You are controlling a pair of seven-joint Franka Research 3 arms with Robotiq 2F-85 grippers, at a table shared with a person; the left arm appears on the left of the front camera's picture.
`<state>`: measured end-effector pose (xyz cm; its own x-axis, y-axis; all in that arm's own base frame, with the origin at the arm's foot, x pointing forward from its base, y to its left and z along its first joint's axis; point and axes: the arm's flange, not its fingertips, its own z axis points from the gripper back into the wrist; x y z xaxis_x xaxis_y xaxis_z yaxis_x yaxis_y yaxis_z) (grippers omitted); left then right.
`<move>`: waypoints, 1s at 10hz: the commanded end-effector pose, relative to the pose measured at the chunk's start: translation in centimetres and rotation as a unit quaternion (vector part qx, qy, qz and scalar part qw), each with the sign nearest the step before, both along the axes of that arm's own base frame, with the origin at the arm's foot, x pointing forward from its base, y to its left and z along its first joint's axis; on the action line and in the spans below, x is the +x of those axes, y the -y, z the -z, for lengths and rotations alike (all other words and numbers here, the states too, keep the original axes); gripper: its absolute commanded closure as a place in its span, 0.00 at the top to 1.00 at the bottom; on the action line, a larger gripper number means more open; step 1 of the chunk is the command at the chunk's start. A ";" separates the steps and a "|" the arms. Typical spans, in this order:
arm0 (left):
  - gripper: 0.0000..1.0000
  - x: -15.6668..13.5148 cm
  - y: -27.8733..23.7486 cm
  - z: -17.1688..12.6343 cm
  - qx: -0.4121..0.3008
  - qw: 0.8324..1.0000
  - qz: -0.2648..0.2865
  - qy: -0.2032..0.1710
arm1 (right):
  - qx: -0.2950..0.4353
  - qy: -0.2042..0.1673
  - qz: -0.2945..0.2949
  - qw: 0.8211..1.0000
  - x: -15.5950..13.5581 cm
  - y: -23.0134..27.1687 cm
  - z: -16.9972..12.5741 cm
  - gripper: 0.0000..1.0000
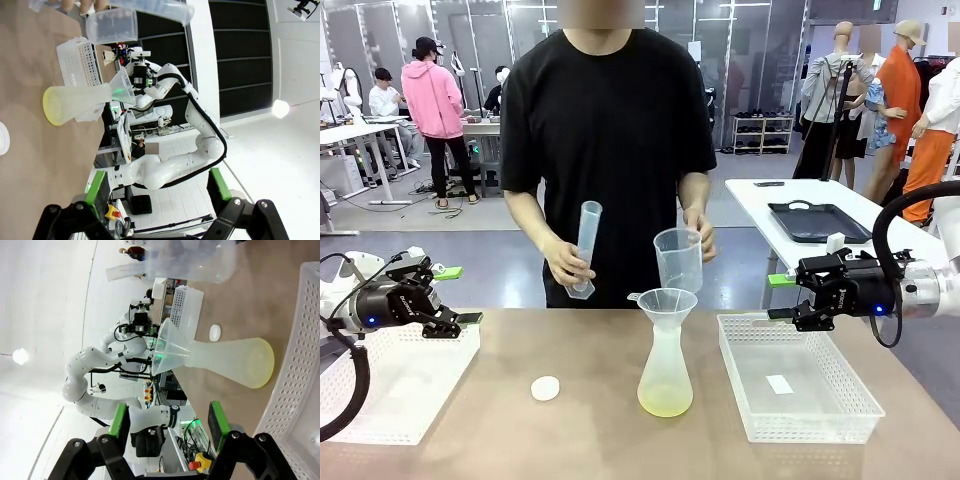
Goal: Prepare the solutions needed for the experiment.
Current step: Once the solution is in the Big flask , pick up the Plastic Funnel and place it back into the right Organizing basket.
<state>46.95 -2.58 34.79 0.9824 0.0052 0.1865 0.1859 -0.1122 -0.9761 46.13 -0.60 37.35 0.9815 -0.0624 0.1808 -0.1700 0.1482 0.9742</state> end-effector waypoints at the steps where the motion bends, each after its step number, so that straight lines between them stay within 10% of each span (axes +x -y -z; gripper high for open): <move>1: 1.00 0.1 0.1 -0.1 -0.005 1.000 -0.004 0.003 | -0.003 0.001 -0.003 1.000 -0.1 0.0 -0.1 0.80; 10: 1.00 0.1 0.1 -0.1 -0.005 1.000 -0.004 0.003 | -0.092 -0.024 0.017 0.995 0.0 -2.3 -4.0 0.80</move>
